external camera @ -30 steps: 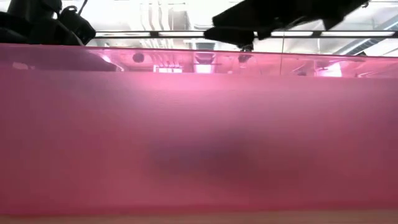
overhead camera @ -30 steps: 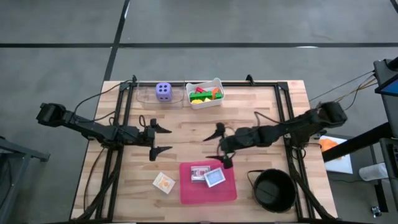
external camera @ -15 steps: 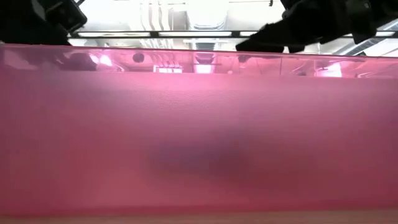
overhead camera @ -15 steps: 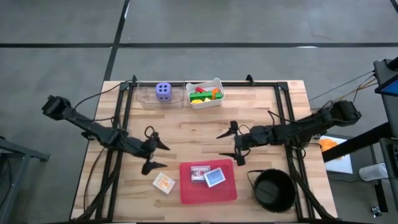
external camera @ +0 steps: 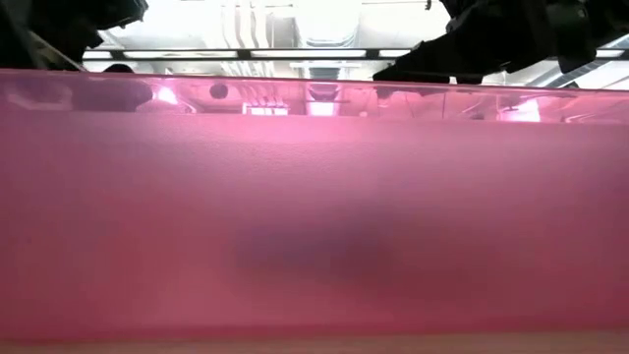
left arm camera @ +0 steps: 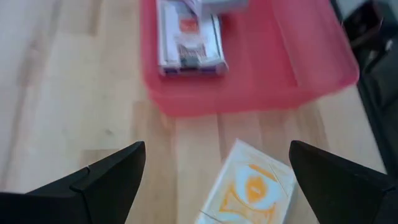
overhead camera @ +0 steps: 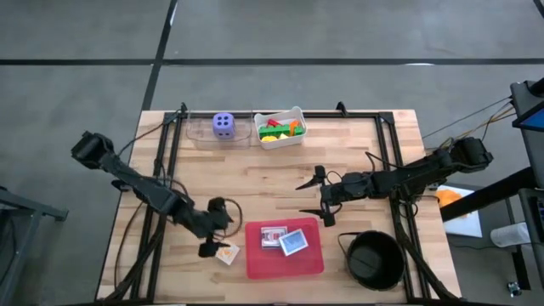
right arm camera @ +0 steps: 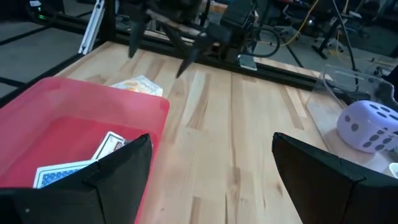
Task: Pick & Place Toys
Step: Put the orange deck of cards into the red bin
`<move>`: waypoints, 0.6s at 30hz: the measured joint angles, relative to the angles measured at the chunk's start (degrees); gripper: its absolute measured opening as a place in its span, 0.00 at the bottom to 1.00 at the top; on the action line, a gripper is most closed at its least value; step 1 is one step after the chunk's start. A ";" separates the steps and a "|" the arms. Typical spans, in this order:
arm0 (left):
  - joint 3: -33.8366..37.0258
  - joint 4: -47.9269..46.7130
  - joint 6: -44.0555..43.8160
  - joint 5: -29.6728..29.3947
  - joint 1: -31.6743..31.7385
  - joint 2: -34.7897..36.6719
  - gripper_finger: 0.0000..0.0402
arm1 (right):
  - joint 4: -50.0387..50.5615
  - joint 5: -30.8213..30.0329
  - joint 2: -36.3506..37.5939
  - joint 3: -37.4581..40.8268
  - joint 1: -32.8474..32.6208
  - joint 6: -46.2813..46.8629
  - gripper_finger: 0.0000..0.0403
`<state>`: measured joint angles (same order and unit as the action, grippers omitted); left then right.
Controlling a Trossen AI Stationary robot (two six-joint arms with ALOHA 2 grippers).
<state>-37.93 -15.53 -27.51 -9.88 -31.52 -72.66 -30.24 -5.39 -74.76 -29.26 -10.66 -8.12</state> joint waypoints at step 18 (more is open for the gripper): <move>-12.48 -11.77 -0.02 -0.81 -7.73 -20.90 1.00 | -0.20 0.00 0.00 0.02 0.00 0.67 0.82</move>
<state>-50.41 -27.30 -27.53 -10.69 -39.25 -93.56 -30.44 -5.39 -74.76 -29.23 -10.66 -7.44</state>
